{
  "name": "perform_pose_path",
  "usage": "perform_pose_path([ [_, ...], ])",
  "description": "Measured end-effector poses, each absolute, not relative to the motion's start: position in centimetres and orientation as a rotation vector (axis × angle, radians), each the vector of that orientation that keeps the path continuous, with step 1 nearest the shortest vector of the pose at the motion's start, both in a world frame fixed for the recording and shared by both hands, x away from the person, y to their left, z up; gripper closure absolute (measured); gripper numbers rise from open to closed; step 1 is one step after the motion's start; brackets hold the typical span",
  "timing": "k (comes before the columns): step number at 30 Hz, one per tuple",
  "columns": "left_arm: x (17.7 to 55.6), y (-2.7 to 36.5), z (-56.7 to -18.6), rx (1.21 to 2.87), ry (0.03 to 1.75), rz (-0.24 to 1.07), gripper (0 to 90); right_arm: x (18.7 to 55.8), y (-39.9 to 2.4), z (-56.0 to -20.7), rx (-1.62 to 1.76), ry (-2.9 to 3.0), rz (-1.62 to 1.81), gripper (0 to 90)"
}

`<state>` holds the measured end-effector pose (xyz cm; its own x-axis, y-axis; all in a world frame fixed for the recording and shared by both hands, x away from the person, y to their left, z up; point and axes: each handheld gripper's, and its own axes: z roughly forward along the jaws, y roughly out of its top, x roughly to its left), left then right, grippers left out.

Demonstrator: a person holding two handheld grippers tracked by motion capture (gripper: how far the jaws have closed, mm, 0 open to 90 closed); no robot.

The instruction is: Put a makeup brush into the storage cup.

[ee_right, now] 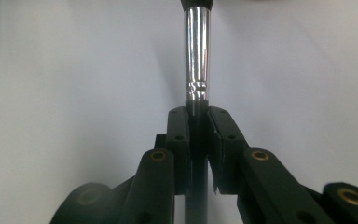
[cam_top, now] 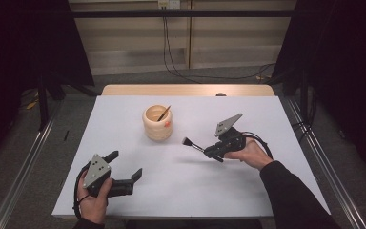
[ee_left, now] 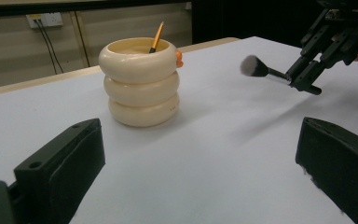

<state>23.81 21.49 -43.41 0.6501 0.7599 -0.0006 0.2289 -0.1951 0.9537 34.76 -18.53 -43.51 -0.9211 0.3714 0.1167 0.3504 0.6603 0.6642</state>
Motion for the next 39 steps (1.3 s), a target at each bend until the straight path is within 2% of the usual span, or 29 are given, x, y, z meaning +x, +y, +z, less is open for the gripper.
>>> perform_pose_path([
  [39,23.8,21.5,-43.4,1.74,0.805,0.589,1.3,32.5,-21.3,-42.8,0.705,2.44,1.599,79.7],
])
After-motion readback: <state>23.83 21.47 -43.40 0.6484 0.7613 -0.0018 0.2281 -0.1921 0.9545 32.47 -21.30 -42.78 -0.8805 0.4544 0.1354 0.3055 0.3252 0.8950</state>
